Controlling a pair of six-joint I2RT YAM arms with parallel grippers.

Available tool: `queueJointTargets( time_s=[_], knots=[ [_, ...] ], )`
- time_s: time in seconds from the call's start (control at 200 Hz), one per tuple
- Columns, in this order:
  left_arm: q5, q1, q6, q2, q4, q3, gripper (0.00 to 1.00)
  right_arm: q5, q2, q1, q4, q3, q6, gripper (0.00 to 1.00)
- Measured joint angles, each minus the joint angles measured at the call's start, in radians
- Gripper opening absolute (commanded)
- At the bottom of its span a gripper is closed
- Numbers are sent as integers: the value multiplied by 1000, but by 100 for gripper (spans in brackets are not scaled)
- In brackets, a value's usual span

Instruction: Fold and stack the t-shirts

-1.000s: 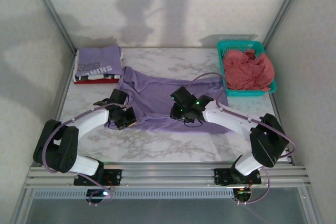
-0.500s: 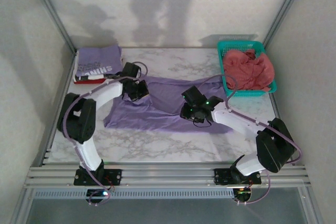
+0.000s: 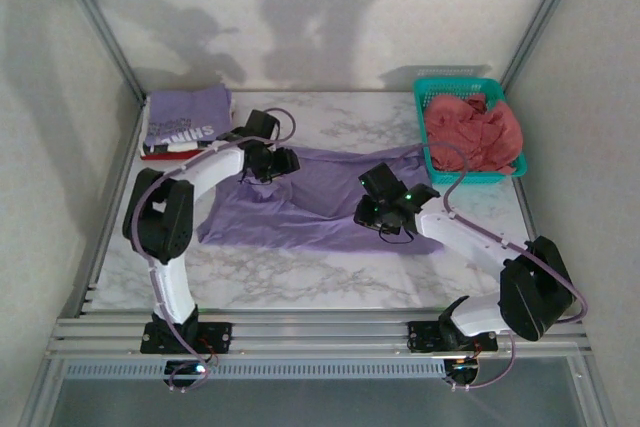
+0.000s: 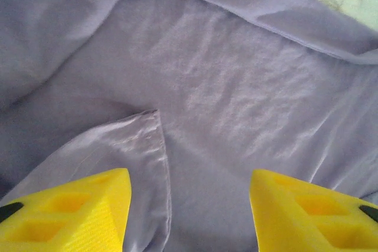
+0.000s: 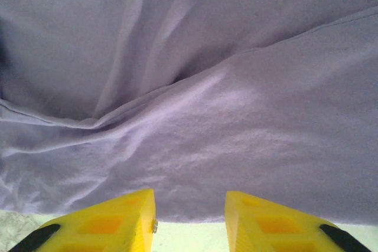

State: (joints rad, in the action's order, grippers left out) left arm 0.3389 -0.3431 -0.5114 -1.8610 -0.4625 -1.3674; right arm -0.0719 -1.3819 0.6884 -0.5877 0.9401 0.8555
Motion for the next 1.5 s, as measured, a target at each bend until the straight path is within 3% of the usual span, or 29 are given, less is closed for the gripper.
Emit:
queueJointTargets(
  time_s=[0.245, 0.471, 0.586, 0.821, 1.036, 1.176, 1.402, 1.497],
  knots=[
    [-19, 39, 49, 139, -100, 70, 57, 5, -52, -3, 0, 10, -4, 37],
    [-21, 79, 68, 108, -131, 156, 58, 13, -64, -3, 0, 35, -11, 37],
    [-25, 90, 85, 2, -134, 87, 58, 13, -64, -5, 0, 35, -16, 37],
    [-25, 92, 104, -200, -121, -233, 59, 10, -32, -16, -11, 29, -18, 37],
    [-33, 98, 117, -212, -109, -262, 59, 9, 4, -28, -16, 5, -18, 37],
    [-72, 98, 124, -129, -123, -151, 59, 20, -5, -30, -11, 1, -23, 37],
    [-129, 126, 126, 178, -197, 9, 58, 60, -163, -30, -25, 56, -65, 36],
    [-137, 149, 114, 266, -194, 124, 44, 73, -227, -30, -32, 91, -90, 35]
  ],
)
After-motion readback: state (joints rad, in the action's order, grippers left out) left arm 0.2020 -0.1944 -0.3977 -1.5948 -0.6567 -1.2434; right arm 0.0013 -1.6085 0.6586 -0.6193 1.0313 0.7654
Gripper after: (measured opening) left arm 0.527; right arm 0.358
